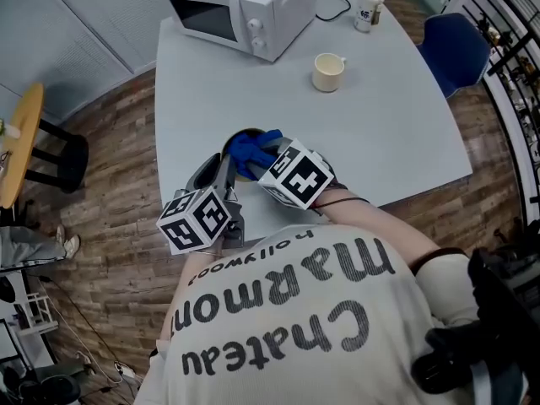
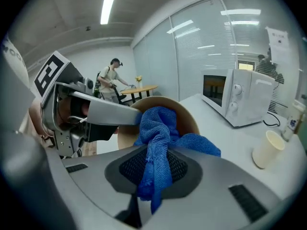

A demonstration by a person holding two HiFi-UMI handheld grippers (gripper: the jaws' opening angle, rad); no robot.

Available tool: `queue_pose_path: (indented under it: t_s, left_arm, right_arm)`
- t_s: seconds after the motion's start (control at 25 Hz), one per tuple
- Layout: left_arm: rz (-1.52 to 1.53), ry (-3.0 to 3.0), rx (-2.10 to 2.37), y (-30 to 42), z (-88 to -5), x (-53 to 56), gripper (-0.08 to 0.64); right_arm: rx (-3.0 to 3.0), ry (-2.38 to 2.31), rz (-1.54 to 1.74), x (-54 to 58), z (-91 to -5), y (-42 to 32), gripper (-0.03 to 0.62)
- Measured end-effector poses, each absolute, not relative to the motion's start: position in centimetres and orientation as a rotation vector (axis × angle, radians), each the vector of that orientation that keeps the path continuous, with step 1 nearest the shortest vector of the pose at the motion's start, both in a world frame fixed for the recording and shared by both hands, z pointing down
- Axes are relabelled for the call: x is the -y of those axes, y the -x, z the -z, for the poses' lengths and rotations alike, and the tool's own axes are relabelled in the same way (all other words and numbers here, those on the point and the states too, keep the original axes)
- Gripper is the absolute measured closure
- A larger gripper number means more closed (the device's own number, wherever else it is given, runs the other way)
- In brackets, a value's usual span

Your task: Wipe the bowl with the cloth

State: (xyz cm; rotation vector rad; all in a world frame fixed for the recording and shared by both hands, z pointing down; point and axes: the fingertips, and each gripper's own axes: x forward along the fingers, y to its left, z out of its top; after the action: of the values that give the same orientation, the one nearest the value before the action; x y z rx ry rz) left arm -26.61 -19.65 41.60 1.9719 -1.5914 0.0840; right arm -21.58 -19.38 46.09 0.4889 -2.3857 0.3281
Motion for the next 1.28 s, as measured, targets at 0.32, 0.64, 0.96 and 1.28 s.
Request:
queue_pose_path:
  t_s: [0.32,0.64,0.96,1.28]
  left_arm:
    - [-0.101,-1.978,1.565,26.4,-42.3,19.5,0.477]
    - [-0.092,-1.978,1.51,25.7,-42.7,19.4,0.479]
    - [0.062,-1.877,1.542,26.0,-41.8,19.4,0.476]
    - [0.279,-1.824,1.63,26.7,-38.9,18.8,0.483]
  right_arm:
    - [2.336,-0.598,-0.146,20.7,-46.1,20.5,0.528]
    - [2.314,-0.693,0.015,21.8,-45.1,19.4,0.528]
    - [2.496,-0.665,-0.428,20.8,-42.1,19.5,0.528]
    - [2.601,-0.646,-1.029,19.0,-39.2,22.0,0.528]
